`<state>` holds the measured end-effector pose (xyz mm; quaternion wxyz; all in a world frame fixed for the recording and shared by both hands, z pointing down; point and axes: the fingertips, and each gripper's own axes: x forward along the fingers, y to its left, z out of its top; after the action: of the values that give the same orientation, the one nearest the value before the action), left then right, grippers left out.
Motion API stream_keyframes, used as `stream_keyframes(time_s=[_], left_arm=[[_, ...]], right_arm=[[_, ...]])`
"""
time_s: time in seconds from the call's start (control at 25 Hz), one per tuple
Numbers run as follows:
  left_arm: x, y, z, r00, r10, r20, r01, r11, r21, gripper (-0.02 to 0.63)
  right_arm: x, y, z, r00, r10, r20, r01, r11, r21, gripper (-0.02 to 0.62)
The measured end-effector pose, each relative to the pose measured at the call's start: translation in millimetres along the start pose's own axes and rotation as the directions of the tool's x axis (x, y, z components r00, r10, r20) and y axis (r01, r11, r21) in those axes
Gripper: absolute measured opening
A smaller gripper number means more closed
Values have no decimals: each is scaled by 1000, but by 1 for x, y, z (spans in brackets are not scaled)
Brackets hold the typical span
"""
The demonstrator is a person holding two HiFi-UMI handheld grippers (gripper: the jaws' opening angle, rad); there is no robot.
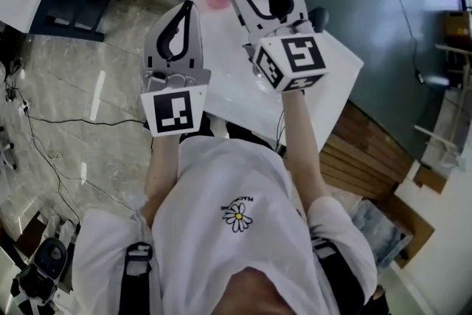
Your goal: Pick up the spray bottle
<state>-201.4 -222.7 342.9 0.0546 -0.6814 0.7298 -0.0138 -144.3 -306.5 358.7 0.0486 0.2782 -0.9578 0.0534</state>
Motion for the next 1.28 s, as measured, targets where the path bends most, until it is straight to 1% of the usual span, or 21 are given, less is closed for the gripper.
stream_keyframes(time_s=[0.24, 0.4, 0.72, 0.88, 1.12, 1.24, 1.28], left_arm=[[-4, 17, -17, 998, 49, -35, -49, 999, 6, 18], [-6, 24, -25, 996, 71, -45, -71, 997, -2, 18], [-11, 25, -39, 994, 73, -77, -76, 996, -36, 18], [-14, 25, -44, 993, 78, -88, -82, 996, -32, 18], [-23, 30, -51, 989, 97, -110, -101, 995, -26, 18], [-29, 38, -55, 985, 119, -126, -124, 992, -31, 18], [-30, 40, -56, 984, 125, -129, -130, 991, -31, 18]], right_arm=[[43, -4, -38, 993, 31, -111, -33, 999, -15, 236], [60, -6, -55, 987, 34, -154, -35, 999, -7, 236], [90, -5, -85, 973, 43, -226, -43, 999, 6, 236], [97, -5, -99, 965, 45, -259, -42, 999, 17, 236], [101, -14, -117, 953, -1, -304, -5, 1000, -17, 236], [101, -17, -122, 952, -16, -307, 11, 1000, -18, 196], [101, -17, -122, 952, -18, -304, 14, 1000, -16, 193]])
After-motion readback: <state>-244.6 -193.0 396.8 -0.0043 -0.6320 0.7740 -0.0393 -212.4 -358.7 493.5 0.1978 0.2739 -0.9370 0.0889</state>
